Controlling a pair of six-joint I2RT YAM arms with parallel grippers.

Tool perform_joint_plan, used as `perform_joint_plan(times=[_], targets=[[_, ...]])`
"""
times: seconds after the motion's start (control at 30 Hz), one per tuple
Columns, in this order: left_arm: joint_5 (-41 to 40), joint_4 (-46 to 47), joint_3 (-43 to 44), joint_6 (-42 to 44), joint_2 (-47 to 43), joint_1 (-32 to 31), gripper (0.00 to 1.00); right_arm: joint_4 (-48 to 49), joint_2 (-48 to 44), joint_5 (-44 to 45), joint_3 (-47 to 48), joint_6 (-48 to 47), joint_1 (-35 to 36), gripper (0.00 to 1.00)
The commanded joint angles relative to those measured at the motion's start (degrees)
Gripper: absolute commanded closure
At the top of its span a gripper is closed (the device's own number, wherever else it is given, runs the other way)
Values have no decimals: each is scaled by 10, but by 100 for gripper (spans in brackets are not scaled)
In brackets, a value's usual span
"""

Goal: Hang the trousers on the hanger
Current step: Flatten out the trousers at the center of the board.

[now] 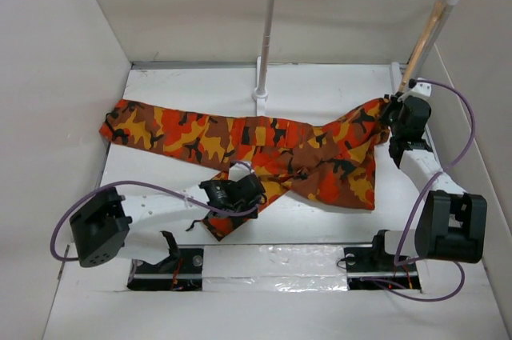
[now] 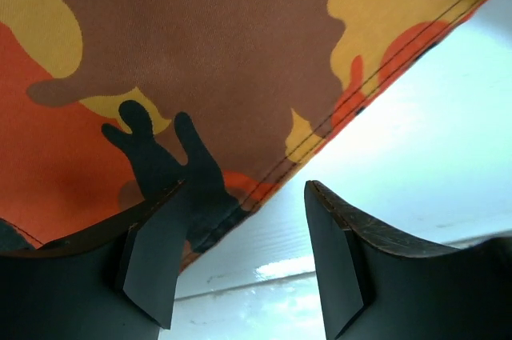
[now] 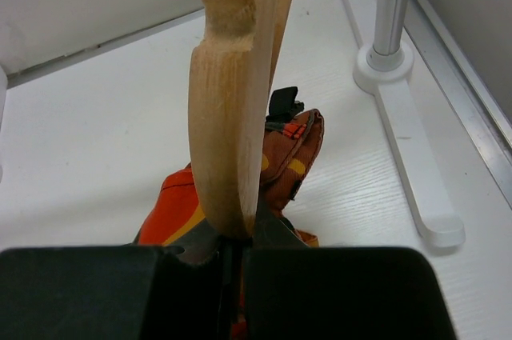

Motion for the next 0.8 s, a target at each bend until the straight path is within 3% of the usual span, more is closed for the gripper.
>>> perform_joint_plan(times=[0.0, 0.2, 0.27, 0.33, 0.4, 0.47, 0.5, 0.53, 0.63, 0.77], targets=[[-75, -28, 21, -4, 28, -34, 44, 42, -5, -7, 36, -10, -5, 100], [-91, -18, 17, -2, 91, -62, 42, 49, 2, -11, 35, -5, -5, 100], [-85, -4, 12, 7, 107, -67, 46, 48, 5, -13, 41, -3, -5, 100], [-79, 5, 9, 16, 113, -67, 62, 44, 5, -17, 45, -1, -12, 100], [-98, -8, 21, 27, 114, -67, 100, 44, 6, -22, 46, 2, -20, 100], [-147, -88, 65, 21, 98, -67, 100, 44, 8, -23, 53, 1, -31, 100], [-209, -124, 84, 15, 83, -67, 100, 43, 10, -21, 53, 1, -31, 100], [-235, -164, 101, -25, 66, -67, 100, 38, 14, -20, 60, 1, -38, 100], [-294, -253, 156, -46, -43, -51, 100, 34, 23, -16, 68, 1, -44, 100], [-315, -304, 247, -4, -215, -31, 100, 22, 33, -9, 84, -5, -44, 100]])
